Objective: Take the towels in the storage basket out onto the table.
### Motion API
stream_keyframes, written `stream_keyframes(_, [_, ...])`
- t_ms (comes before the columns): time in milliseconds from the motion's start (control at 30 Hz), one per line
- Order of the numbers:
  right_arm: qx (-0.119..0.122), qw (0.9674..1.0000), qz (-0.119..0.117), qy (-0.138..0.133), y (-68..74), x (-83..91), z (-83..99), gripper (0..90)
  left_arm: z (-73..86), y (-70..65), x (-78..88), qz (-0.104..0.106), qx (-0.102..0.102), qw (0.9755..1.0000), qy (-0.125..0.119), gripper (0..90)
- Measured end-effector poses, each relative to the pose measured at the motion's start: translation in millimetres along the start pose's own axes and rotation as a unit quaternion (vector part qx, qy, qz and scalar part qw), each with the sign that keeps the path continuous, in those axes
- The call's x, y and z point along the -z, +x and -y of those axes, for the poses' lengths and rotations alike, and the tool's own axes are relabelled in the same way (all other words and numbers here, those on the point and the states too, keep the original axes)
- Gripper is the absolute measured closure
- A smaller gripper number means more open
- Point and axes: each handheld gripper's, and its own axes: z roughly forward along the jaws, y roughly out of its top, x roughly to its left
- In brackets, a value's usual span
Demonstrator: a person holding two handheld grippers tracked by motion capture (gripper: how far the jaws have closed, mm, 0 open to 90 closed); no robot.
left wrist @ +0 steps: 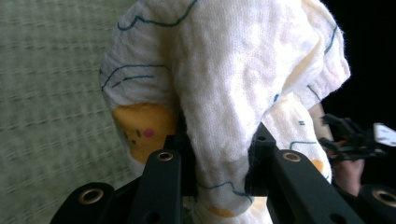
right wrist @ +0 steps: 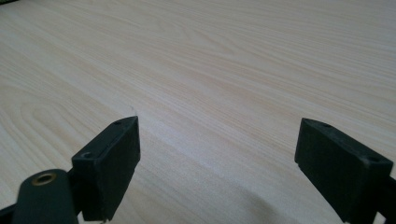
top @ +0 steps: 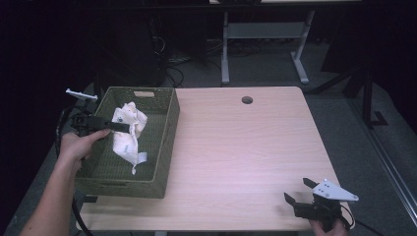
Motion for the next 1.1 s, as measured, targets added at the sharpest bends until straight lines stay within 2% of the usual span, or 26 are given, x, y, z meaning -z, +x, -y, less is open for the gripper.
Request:
stream_keyframes(200, [-0.001,1.0000,0.001,-0.001,0.1,0.5,-0.1,13.7,-4.7,-12.6,-5.7,0.040,-0.016,0.9991,-0.007,71.7])
stream_keyframes(267, [-0.001,1.0000,0.001,-0.001,-0.2,0.7,-0.1,13.7,-7.8,-20.3,-8.0,0.062,-0.024,0.9978,-0.010,71.7])
stream_keyframes(300, [-0.001,1.0000,0.001,-0.001,-0.2,0.7,-0.1,13.7,-7.8,-20.3,-8.0,0.062,-0.024,0.9978,-0.010,71.7])
stream_keyframes(367, [-0.001,1.0000,0.001,-0.001,-0.3,0.6,-0.1,13.7,-9.5,-25.6,-10.0,0.078,-0.028,0.9965,-0.012,71.6])
stream_keyframes(433, [-0.001,1.0000,0.000,-0.002,-0.1,0.9,-0.2,13.7,-11.1,-31.0,-12.9,0.086,-0.035,0.9957,-0.008,71.7])
stream_keyframes(467, [-0.002,1.0000,0.000,-0.002,0.4,1.0,-0.6,13.8,-12.2,-35.4,-16.6,0.096,-0.040,0.9946,-0.003,71.7])
stream_keyframes(767, [-0.001,1.0000,0.000,-0.004,0.7,1.4,-1.1,13.7,-14.9,-47.1,-33.8,0.126,-0.047,0.9909,0.003,71.7])
stream_keyframes(967, [-0.002,1.0000,0.001,-0.004,-0.2,1.9,-1.3,13.7,-16.7,-58.7,-49.4,0.140,-0.057,0.9884,0.014,71.7])
stream_keyframes(1000, [-0.002,1.0000,0.001,-0.004,-0.1,1.8,-1.3,13.7,-16.8,-63.1,-54.3,0.146,-0.059,0.9874,0.016,71.6])
stream_keyframes(1100, [-0.002,1.0000,0.001,-0.004,-0.3,1.7,-1.2,13.7,-17.4,-68.7,-59.3,0.145,-0.066,0.9869,0.023,71.6])
